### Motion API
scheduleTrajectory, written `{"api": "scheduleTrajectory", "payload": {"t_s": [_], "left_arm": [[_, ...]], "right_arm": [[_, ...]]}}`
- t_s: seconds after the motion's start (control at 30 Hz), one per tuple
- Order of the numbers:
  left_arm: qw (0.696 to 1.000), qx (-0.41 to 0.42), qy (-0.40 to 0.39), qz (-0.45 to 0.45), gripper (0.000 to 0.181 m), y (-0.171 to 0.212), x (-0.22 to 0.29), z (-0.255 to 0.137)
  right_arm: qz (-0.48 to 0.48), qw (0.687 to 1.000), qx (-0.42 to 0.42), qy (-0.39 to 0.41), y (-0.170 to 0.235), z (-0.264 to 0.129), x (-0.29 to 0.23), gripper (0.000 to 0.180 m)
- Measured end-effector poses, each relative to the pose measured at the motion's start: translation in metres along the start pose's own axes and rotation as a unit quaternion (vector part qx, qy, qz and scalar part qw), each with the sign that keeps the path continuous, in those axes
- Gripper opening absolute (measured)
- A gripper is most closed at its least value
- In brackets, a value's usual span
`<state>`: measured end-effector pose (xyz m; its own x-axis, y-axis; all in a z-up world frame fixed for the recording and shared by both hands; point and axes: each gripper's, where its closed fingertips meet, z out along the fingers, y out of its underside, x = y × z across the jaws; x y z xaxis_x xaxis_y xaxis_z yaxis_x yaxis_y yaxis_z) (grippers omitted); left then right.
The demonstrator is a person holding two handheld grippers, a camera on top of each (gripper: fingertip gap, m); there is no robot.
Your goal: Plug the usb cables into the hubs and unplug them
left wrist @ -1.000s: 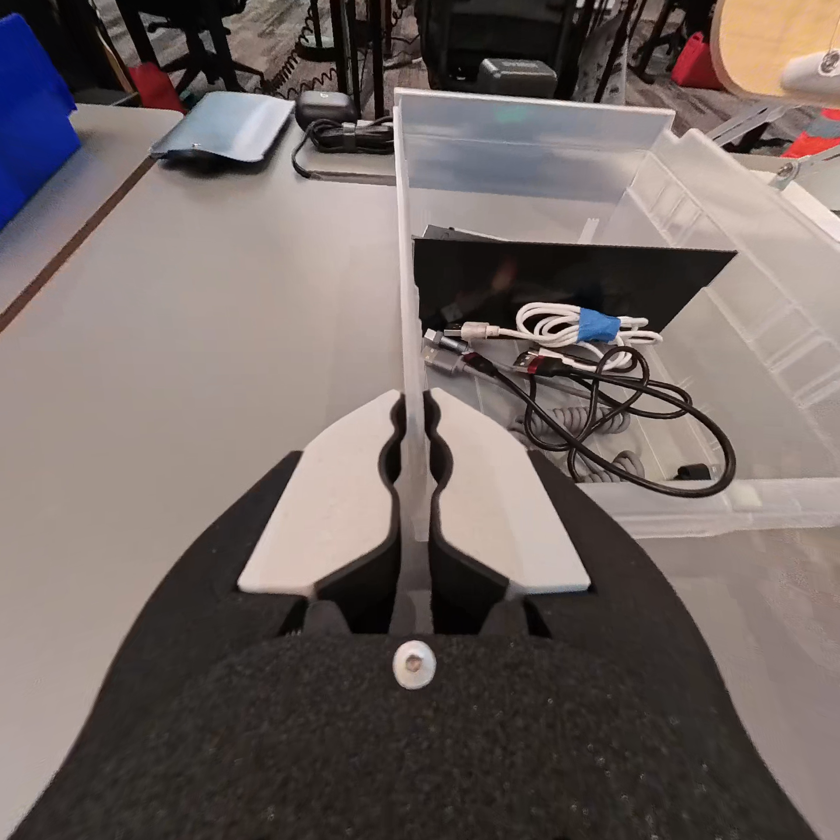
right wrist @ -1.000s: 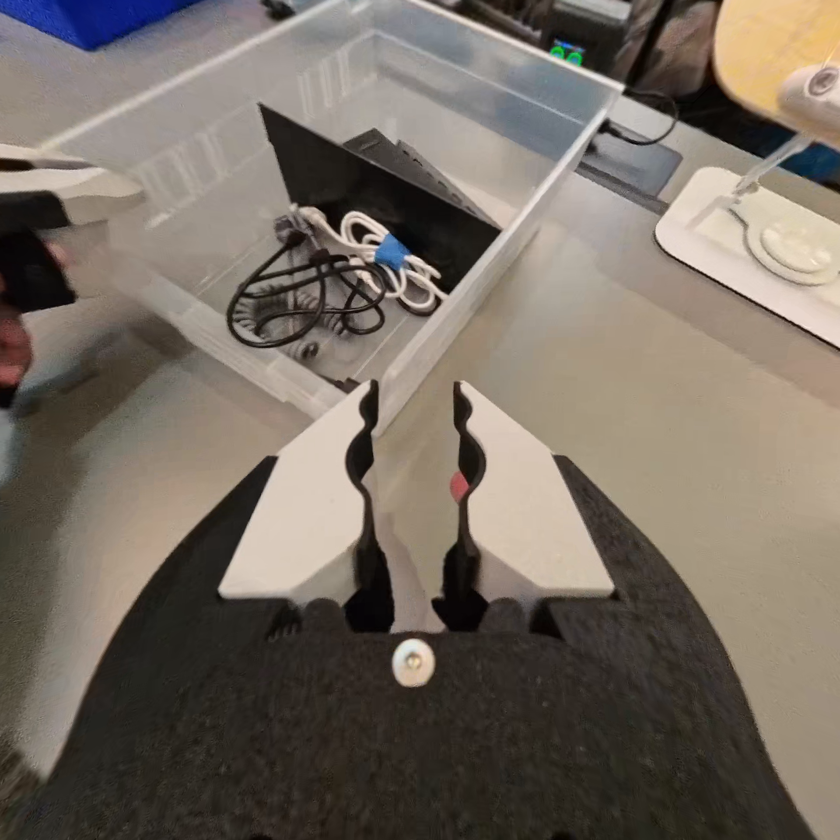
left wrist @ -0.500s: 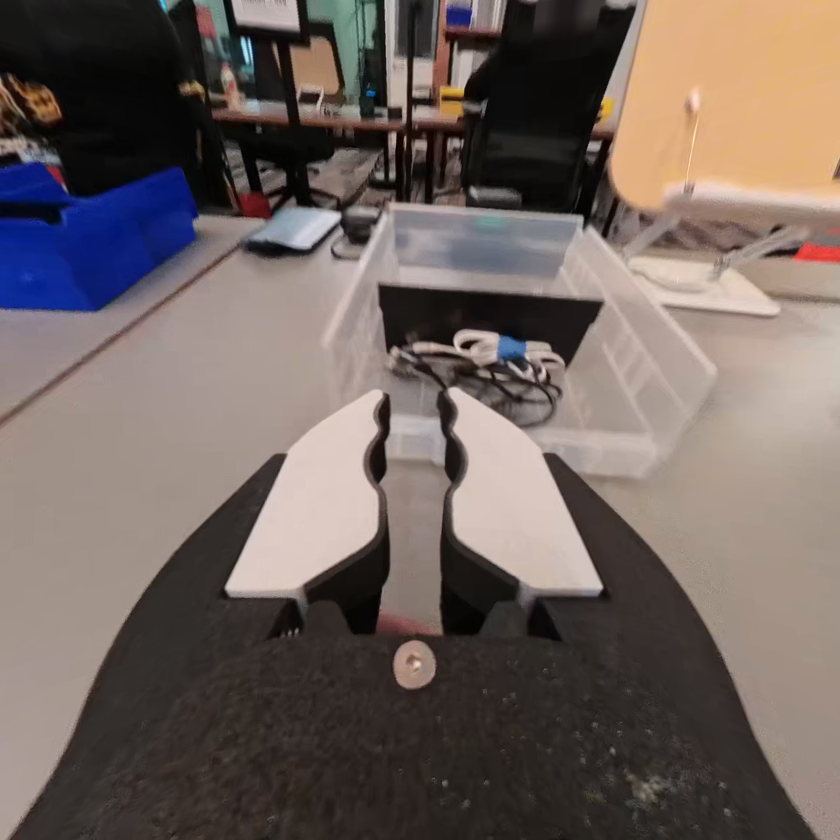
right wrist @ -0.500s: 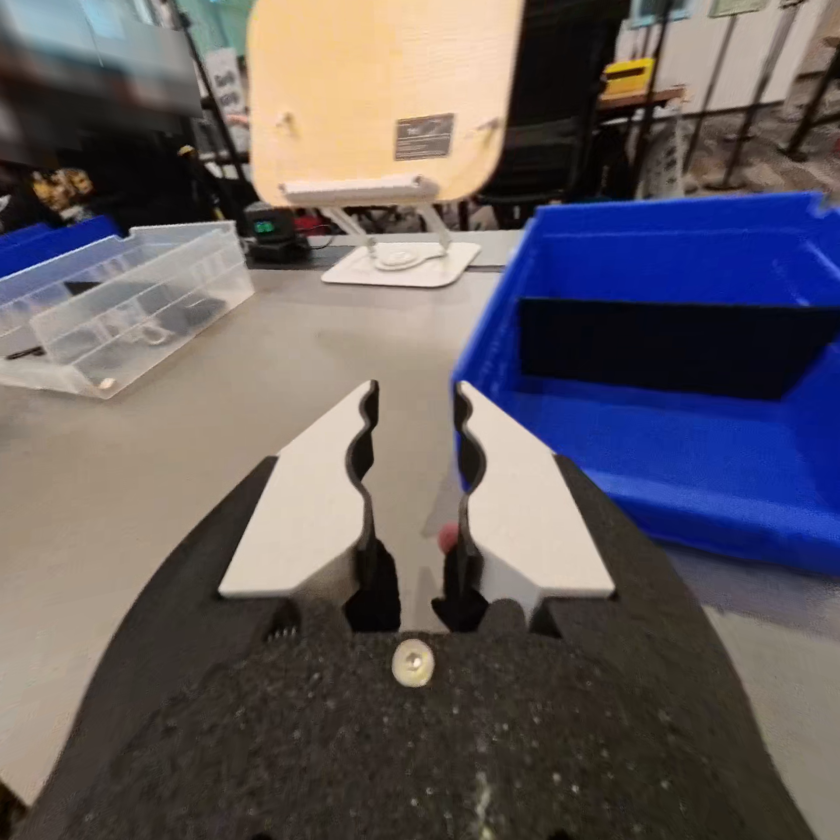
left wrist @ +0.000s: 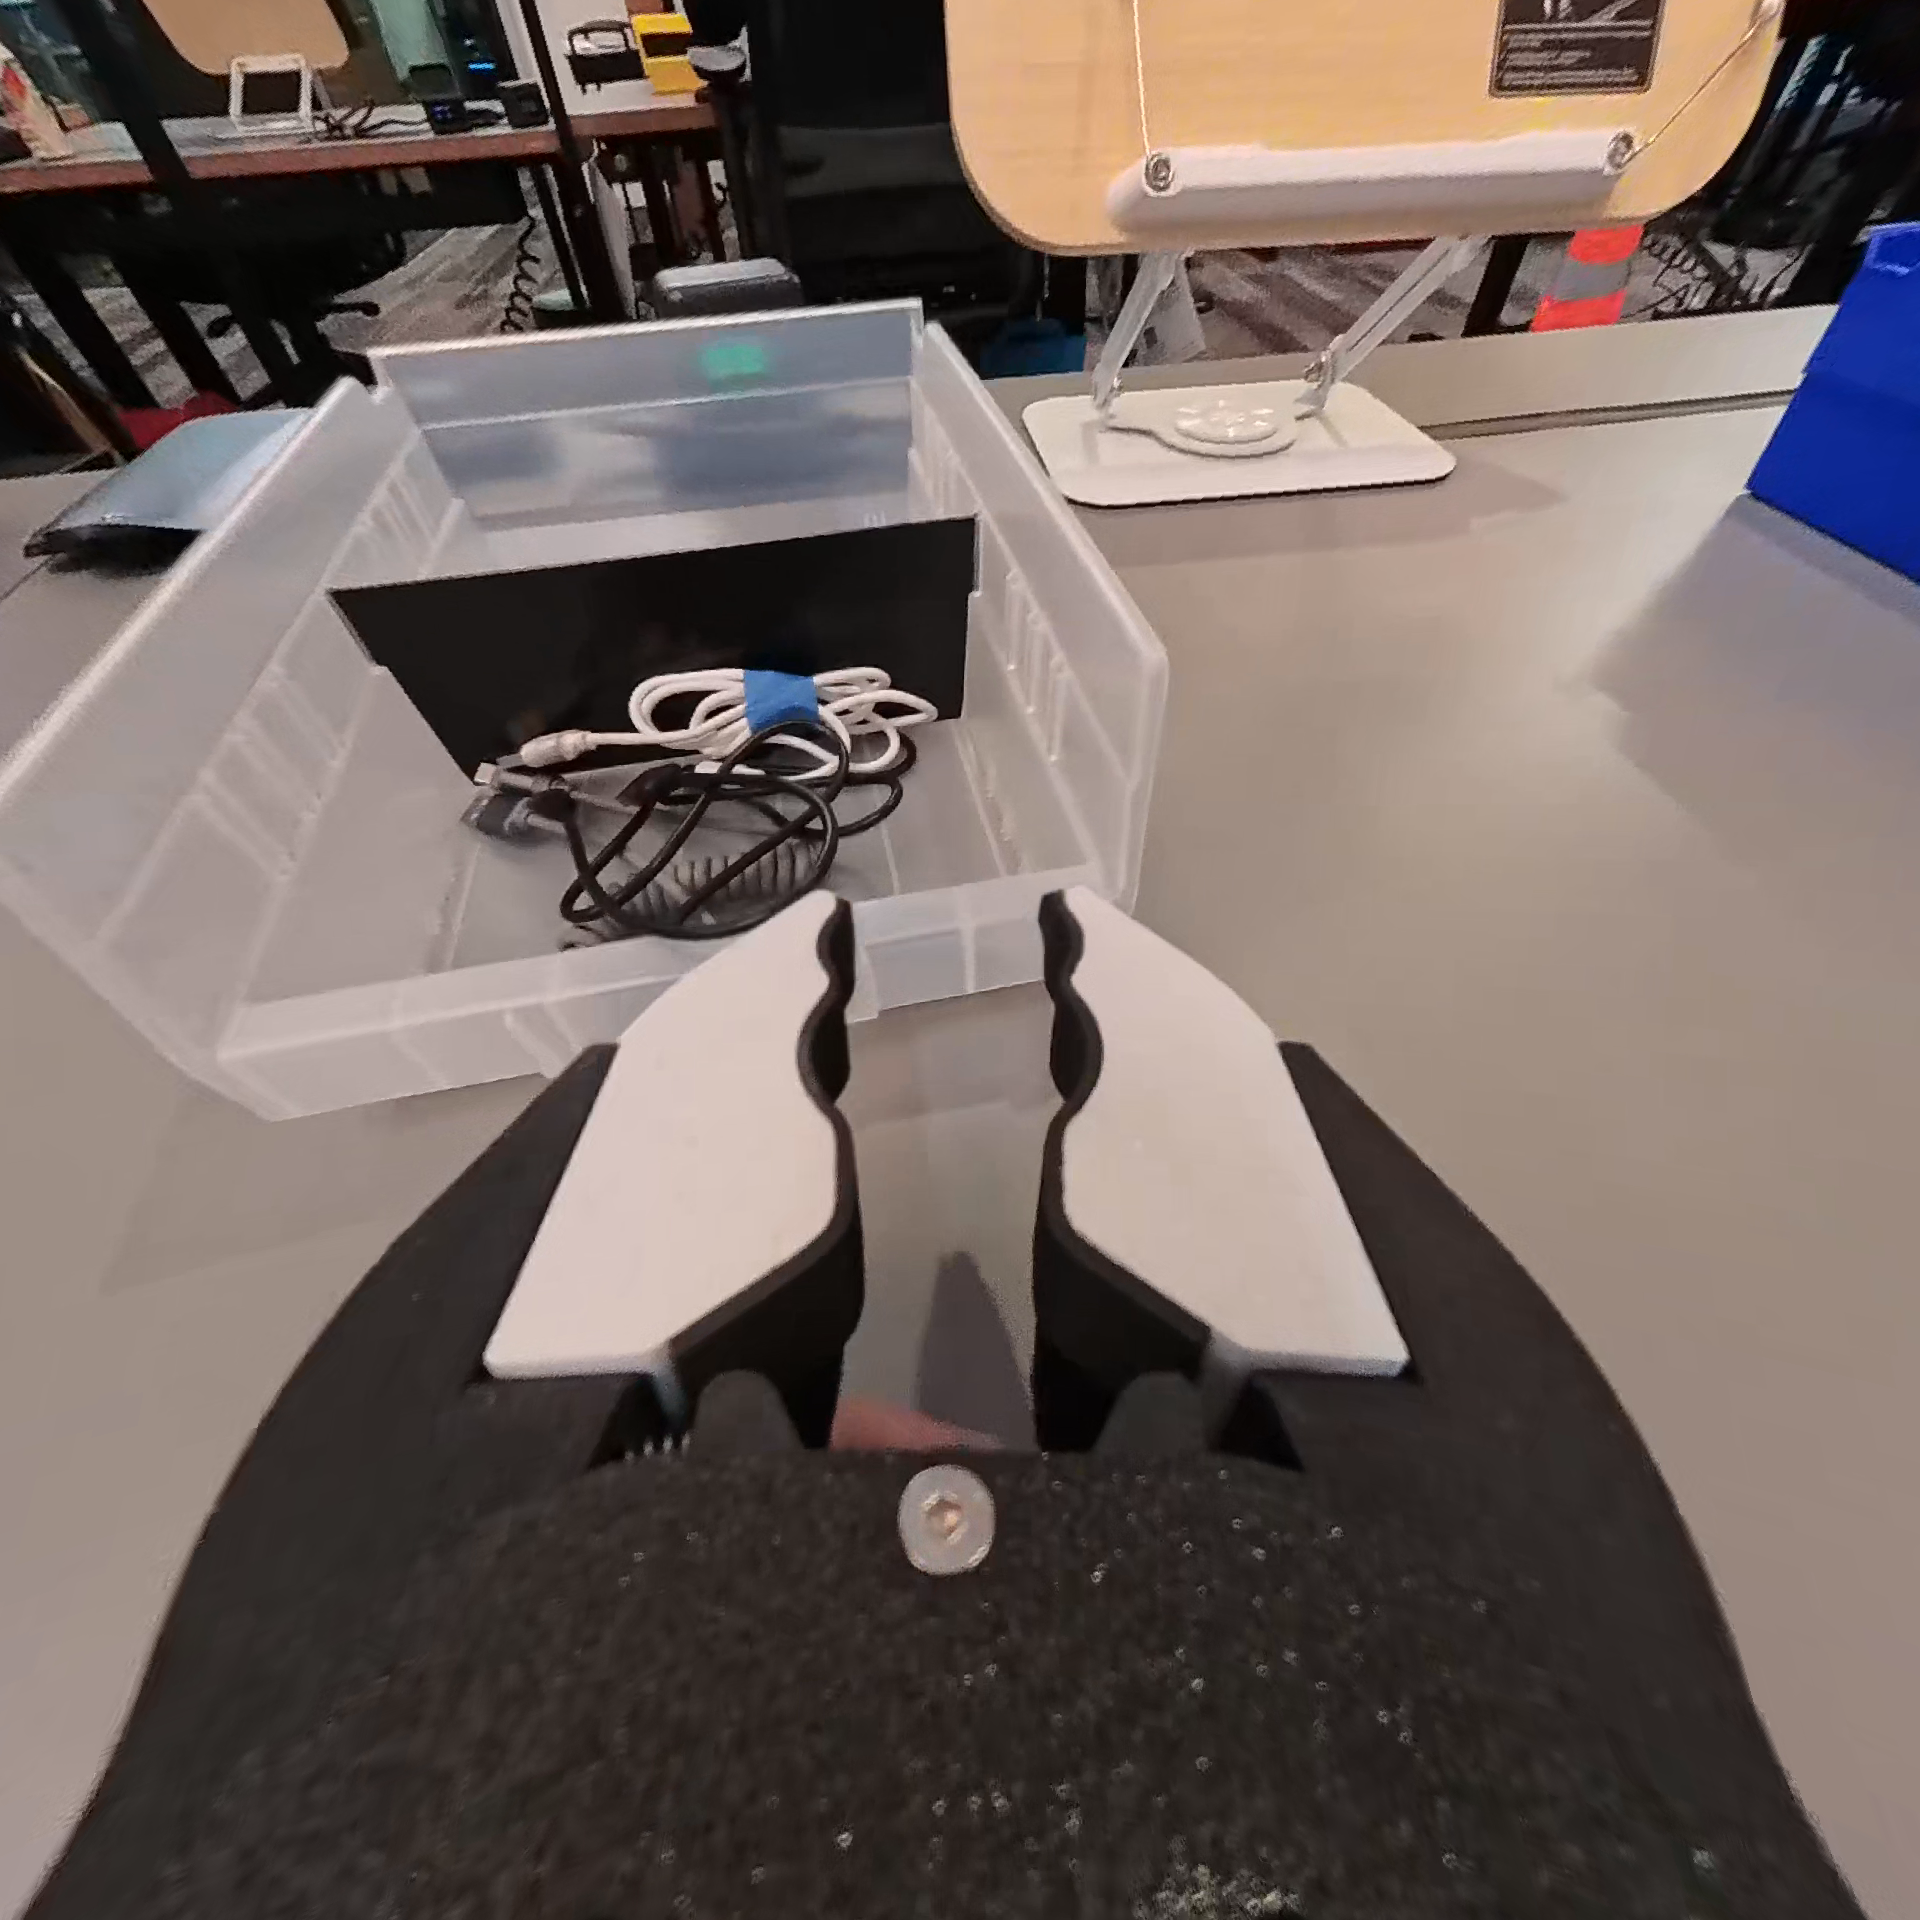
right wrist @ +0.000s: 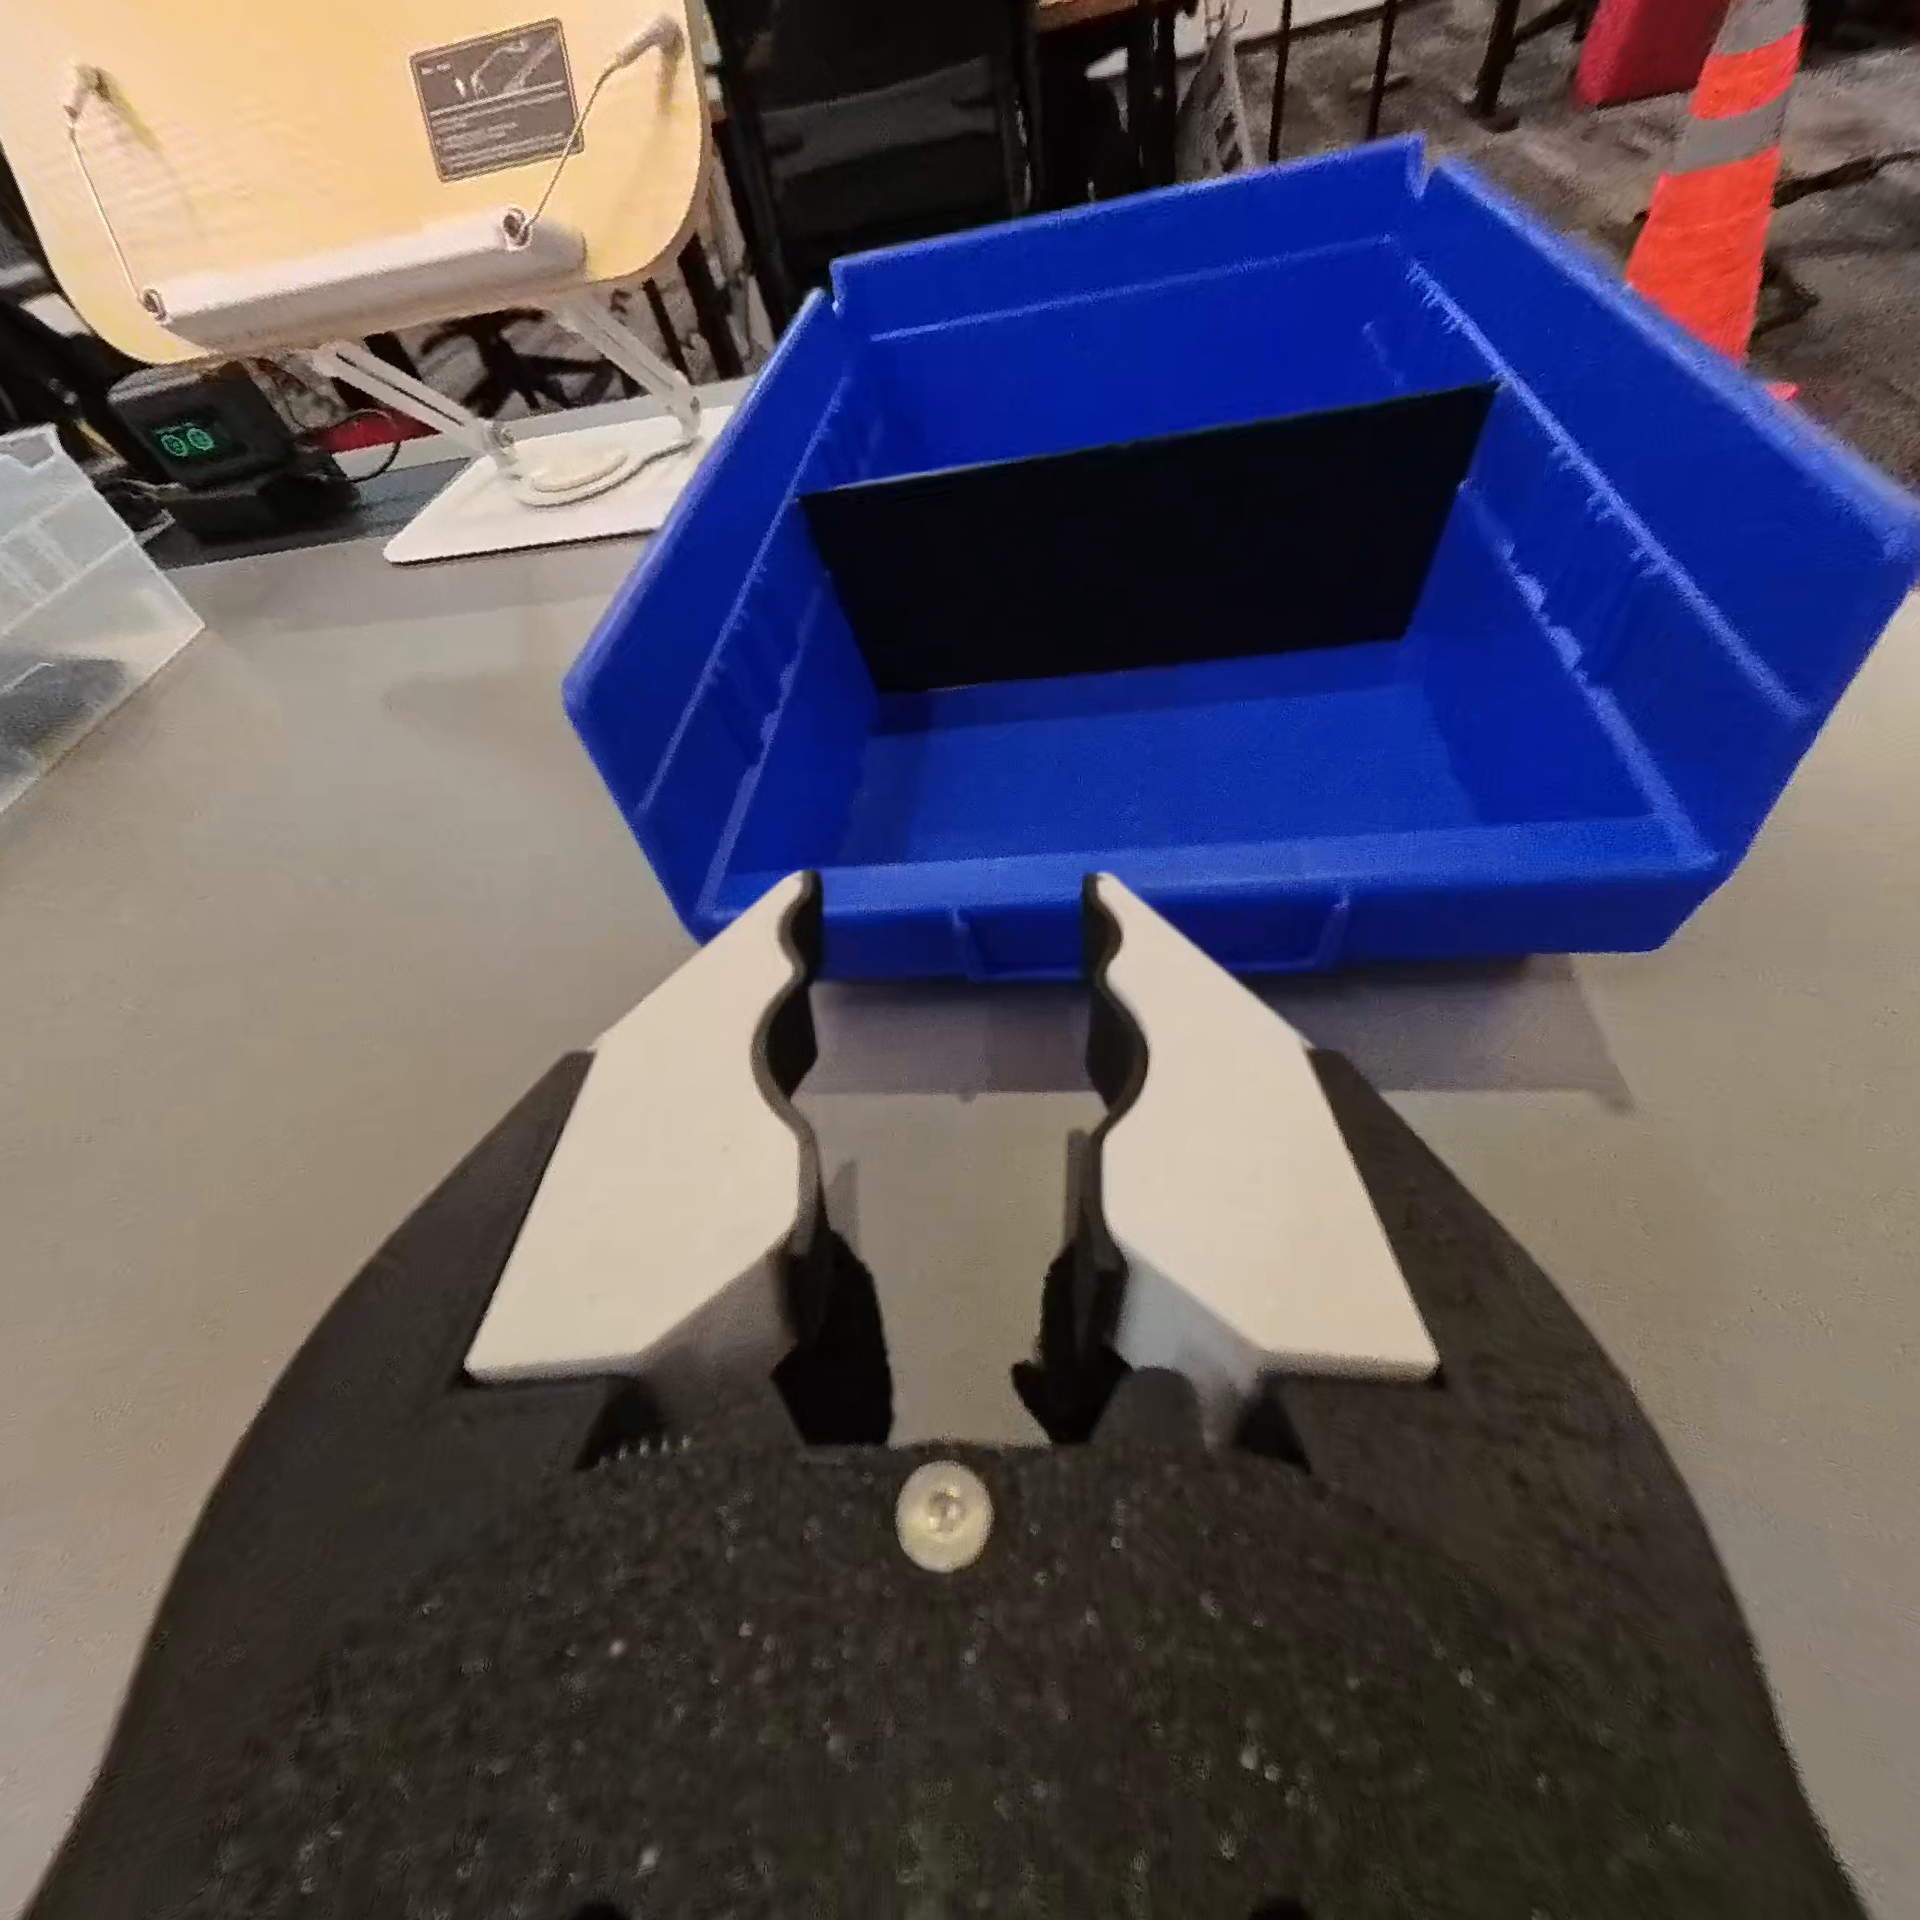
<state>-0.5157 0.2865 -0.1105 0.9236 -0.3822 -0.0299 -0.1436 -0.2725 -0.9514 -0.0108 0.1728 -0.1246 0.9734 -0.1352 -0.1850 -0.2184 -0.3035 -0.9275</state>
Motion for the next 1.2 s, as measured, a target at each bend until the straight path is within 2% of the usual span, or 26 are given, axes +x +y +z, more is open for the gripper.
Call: {"api": "scheduleTrajectory", "payload": {"t_s": [0.3,0.4,0.53,0.67,0.8,1.03,1.2], "left_arm": [[0.999,0.011,-0.006,-0.048,0.031,0.001,-0.011,0.002],[0.998,-0.003,-0.008,-0.066,0.035,0.005,-0.014,0.003],[0.997,-0.016,0.004,-0.076,0.032,0.009,-0.011,-0.002],[0.996,-0.024,0.017,-0.085,0.031,0.011,-0.008,-0.004],[0.996,-0.026,0.019,-0.079,0.031,0.013,-0.008,-0.005],[0.997,-0.028,0.023,-0.075,0.032,0.014,-0.009,-0.007],[0.996,-0.019,0.033,-0.075,0.032,0.012,-0.006,-0.009]], "right_arm": [[0.007,1.0,-0.008,-0.012,0.004,-0.001,-0.007,0.048],[0.0,1.0,0.007,0.007,-0.002,-0.003,-0.001,0.049],[-0.023,0.998,0.043,0.047,-0.013,-0.01,0.01,0.051],[-0.028,0.997,0.032,0.06,-0.008,-0.011,0.016,0.056],[-0.035,0.996,0.031,0.076,-0.012,-0.011,0.019,0.05],[-0.064,0.997,0.048,0.012,-0.019,-0.014,-0.018,0.049],[-0.05,0.983,0.063,-0.167,-0.019,-0.021,-0.092,0.045]]}}
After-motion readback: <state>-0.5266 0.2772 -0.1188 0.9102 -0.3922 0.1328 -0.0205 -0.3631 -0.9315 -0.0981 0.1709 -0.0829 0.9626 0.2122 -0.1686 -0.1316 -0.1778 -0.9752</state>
